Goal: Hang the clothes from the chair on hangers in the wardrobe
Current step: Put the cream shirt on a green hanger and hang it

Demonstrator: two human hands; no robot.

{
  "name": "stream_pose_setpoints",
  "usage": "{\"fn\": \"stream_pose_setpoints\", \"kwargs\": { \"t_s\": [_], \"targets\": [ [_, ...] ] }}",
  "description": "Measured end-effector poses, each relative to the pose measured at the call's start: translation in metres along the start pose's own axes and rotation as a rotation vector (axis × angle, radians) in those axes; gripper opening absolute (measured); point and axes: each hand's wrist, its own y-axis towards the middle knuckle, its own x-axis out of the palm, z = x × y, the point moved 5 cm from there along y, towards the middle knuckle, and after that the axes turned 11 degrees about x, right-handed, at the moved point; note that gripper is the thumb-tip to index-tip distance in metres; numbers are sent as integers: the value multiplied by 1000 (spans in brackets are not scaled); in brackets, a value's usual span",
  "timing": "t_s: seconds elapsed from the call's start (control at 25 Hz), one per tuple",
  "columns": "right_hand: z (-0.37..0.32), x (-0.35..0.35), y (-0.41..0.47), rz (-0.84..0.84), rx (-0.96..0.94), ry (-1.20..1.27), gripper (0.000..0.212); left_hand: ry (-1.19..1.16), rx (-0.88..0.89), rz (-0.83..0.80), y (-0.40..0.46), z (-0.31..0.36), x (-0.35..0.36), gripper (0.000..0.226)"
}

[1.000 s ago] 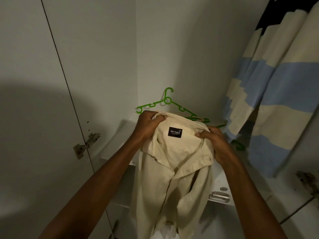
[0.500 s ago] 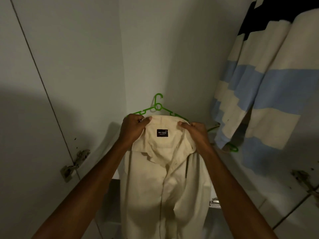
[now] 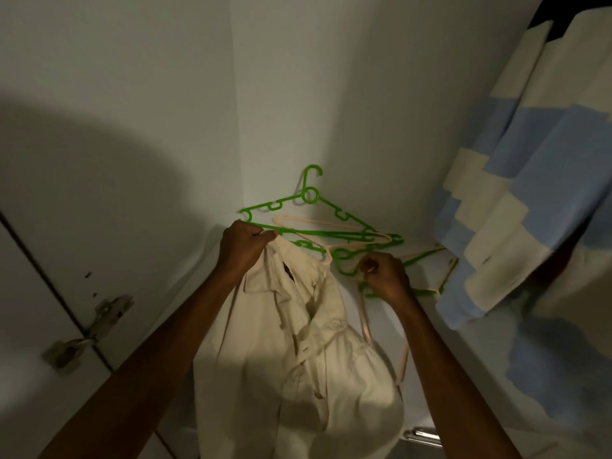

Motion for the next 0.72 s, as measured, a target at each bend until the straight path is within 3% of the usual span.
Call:
{"fn": "stream_pose_setpoints", "kwargs": {
  "t_s": [0.16,0.32,0.56,0.72],
  "targets": [
    [38,-8,11,62,-15,-363,29,-88,-48,-28,3,-22,15,64],
    [45,-9,6,146,-59,-362,2,-139,-87,-36,6,-28,18,67],
    [41,-30,4,227,75,-475,10,-186,-126,-9,3,-31,12,70],
    [13,-16,4,189,10,-389,32,-165,-104,-30,1,-22,13,59]
  ]
}}
